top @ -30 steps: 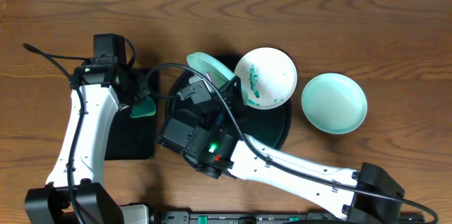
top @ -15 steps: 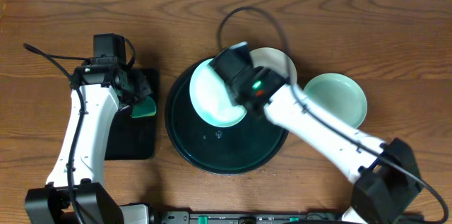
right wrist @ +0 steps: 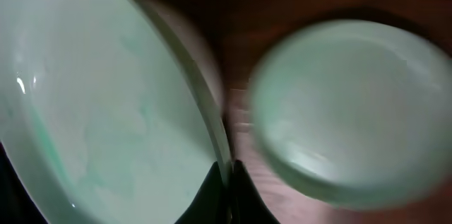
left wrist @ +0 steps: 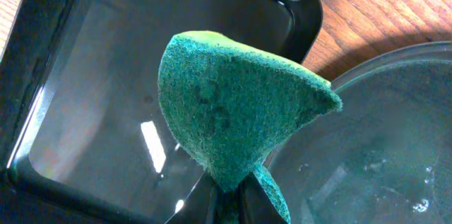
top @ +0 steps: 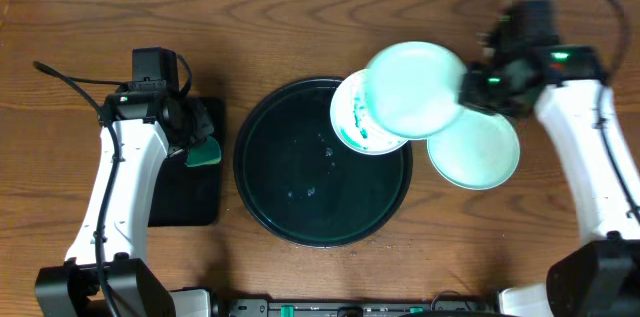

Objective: Clean dirty plates on tray and stack at the side
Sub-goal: 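Lift the scrubbed plate with the right gripper and stack it right of tray, then move the right gripper back and grasp the last white plate's rim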

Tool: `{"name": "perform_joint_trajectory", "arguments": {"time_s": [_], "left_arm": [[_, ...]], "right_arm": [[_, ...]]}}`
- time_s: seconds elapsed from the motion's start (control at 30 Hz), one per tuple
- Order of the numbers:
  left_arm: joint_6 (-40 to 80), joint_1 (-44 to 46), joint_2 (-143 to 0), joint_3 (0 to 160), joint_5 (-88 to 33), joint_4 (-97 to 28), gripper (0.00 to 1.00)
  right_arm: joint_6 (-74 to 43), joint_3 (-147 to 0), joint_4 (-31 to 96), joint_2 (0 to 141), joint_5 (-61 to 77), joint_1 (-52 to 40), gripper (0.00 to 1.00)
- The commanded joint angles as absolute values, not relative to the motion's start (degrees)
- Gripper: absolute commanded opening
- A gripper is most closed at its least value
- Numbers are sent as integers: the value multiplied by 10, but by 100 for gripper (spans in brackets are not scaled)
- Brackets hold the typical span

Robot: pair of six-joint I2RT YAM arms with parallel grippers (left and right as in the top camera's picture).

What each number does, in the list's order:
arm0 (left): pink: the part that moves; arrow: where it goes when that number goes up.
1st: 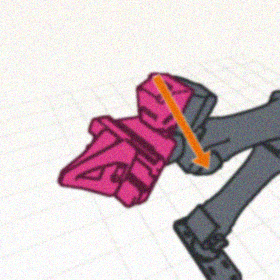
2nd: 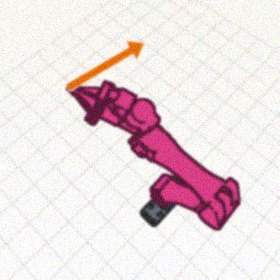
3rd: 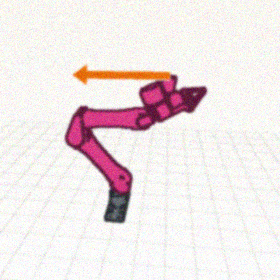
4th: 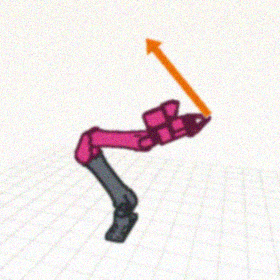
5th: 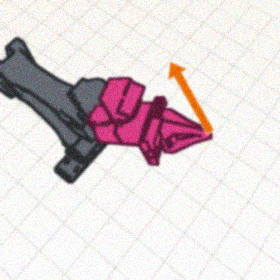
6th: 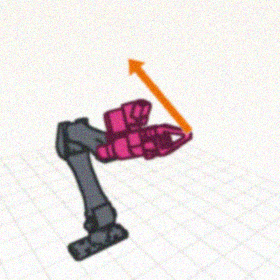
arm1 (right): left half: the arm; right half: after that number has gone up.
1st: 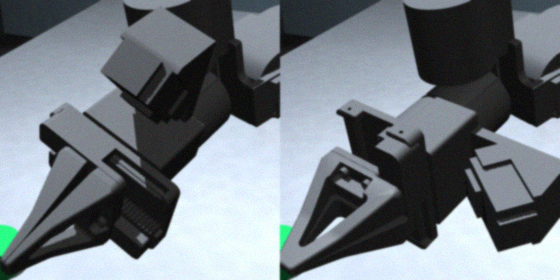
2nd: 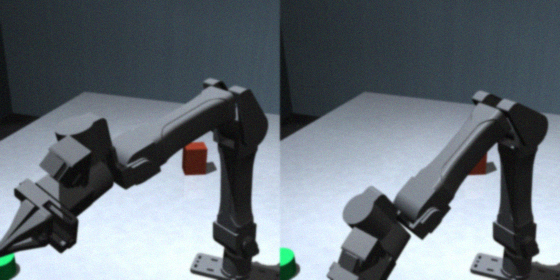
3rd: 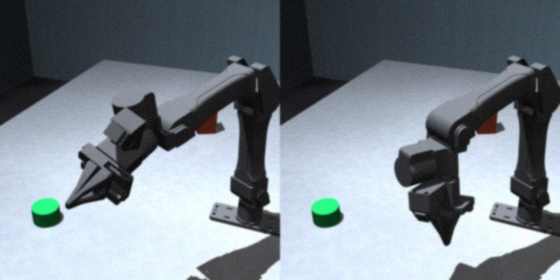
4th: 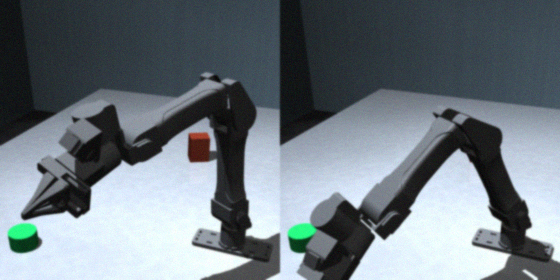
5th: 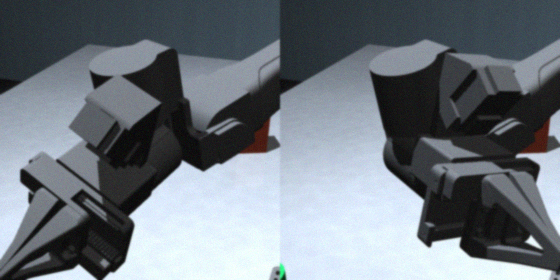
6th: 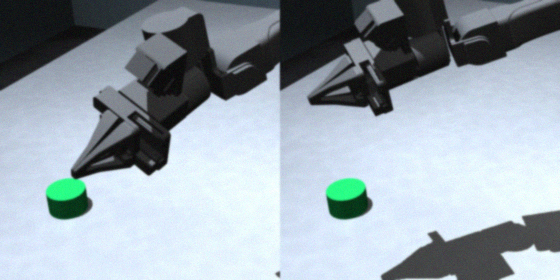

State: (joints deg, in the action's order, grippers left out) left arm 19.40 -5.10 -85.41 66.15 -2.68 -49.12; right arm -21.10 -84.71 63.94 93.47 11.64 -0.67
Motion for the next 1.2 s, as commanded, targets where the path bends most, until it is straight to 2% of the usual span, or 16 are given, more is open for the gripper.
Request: {"name": "perform_joint_trajectory", "arguments": {"time_s": [0.0,0.2,0.53,0.63,0.7,0.87,0.9,0.97,1.07,1.17], "left_arm": [[185,-53,-856,671,-25,-493,7],[185,-53,-856,671,-25,-493,7],[185,-53,-856,671,-25,-493,7],[185,-53,-856,671,-25,-493,7],[185,-53,-856,671,-25,-493,7],[185,-53,-856,671,-25,-493,7],[185,-53,-856,671,-25,-493,7],[185,-53,-856,671,-25,-493,7],[185,-53,-856,671,-24,-493,7],[185,-53,-856,671,-24,-493,7]], "right_arm": [[-201,-847,670,928,64,60,1],[-210,-793,679,928,9,122,1],[-229,-650,561,929,4,132,2],[-229,-644,556,929,4,132,10],[-229,-649,555,929,5,132,21],[-182,-696,565,929,58,111,34],[-157,-721,568,929,84,95,42],[-135,-751,569,929,110,69,50],[-127,-792,558,931,123,14,56],[-114,-824,536,950,123,-36,56]]}}
